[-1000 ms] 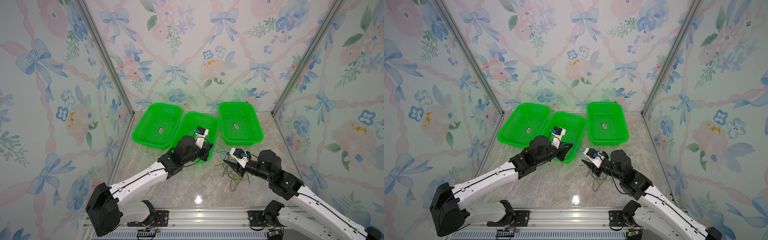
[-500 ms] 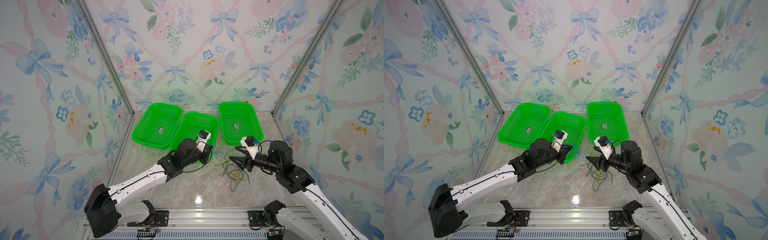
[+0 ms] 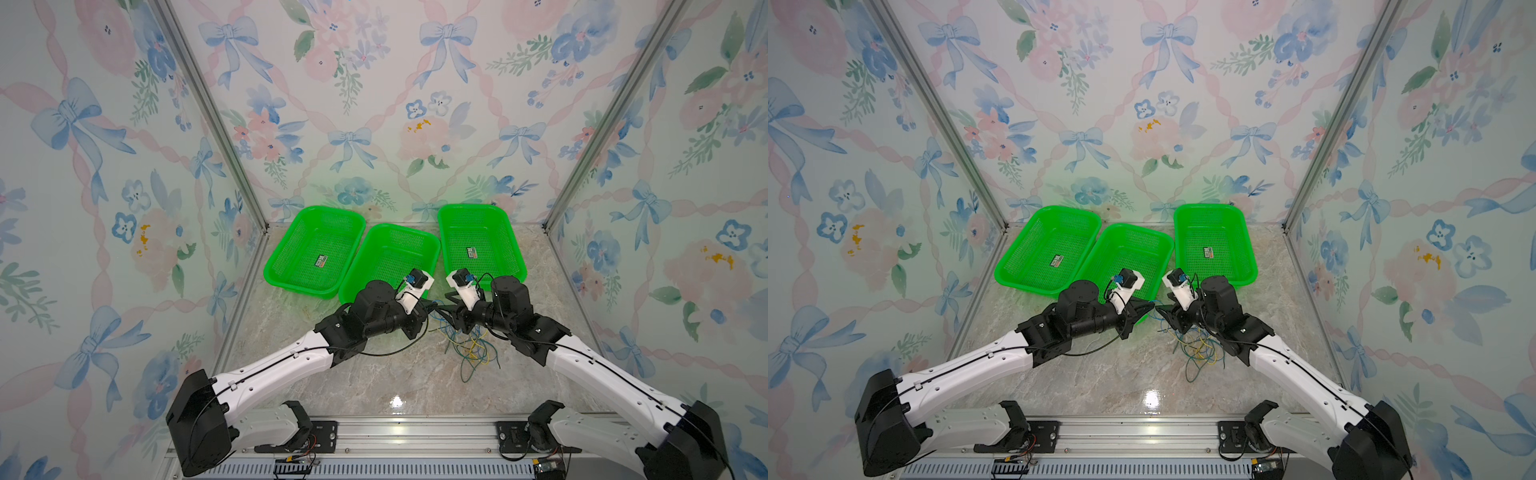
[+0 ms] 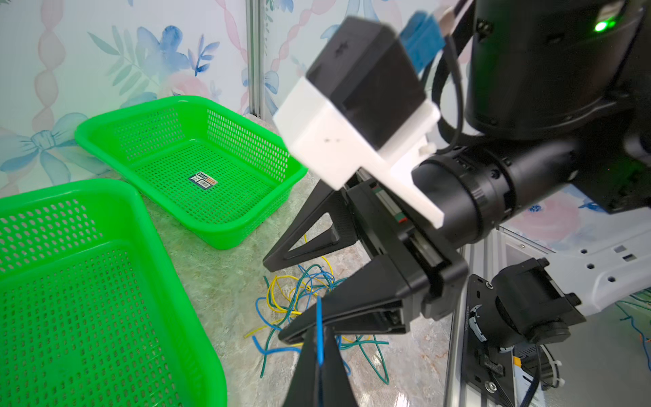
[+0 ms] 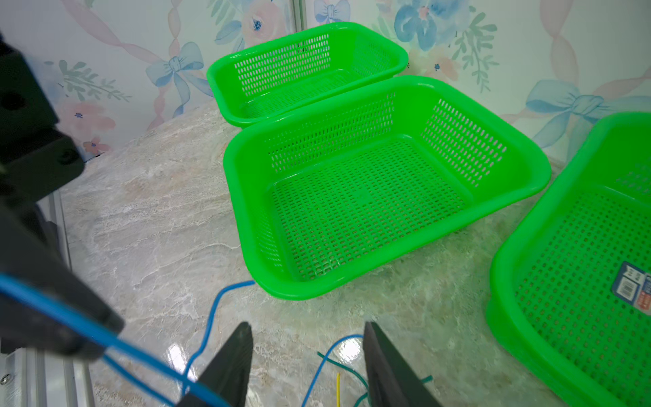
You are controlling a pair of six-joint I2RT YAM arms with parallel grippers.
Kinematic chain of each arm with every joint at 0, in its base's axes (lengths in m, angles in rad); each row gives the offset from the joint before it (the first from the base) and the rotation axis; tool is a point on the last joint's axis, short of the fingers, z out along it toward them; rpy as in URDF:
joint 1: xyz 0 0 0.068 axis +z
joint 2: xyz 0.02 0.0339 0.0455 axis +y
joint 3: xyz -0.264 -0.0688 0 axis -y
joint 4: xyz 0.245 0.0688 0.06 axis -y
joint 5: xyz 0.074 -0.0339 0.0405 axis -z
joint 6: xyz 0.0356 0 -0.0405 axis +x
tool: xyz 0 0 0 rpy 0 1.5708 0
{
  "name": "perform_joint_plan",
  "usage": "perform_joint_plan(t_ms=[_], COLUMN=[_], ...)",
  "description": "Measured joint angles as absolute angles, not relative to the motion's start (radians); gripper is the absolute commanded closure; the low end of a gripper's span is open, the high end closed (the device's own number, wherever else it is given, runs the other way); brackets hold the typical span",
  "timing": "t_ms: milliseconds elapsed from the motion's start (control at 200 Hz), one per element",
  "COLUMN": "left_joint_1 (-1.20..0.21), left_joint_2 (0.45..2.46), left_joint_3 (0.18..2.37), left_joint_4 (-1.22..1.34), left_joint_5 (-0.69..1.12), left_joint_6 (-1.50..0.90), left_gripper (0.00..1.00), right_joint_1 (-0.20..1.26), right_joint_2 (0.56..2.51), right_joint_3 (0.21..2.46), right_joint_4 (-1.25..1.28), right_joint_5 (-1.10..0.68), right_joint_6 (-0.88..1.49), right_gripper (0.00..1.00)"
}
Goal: Untangle and sort cables by color
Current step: Untie the cable.
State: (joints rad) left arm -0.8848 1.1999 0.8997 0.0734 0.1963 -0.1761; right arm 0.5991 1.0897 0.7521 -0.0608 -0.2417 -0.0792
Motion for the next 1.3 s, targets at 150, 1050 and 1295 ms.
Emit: perform_joint_plan(t_ms=[150,1050,1295], left_joint_1=[-0.885,-0.885,-0.885], left_joint_2=[1.191,1.075,1.107], left_joint_3=[0.899,0.845,0.845], left_joint_4=[0.073,0.051,0.051], left_joint_5=[0.199,0.129,0.132], left_joint_6=[-0.177,-0.180,-0.180], left_gripper=[1.00,1.00,1.00], right_joint_1=[0.599,0.388,0.471], right_joint_2=[1.091,0.896,0.894], right_joint_3=[0.694,0.555,0.580], right_joint_4=[0.022,0.130,0.025], right_joint_5=[-0.051,-0.213,-0.485], right_joint_6=[-0.073,0.051,-0.027], right_gripper=[0.50,0.45,0.37])
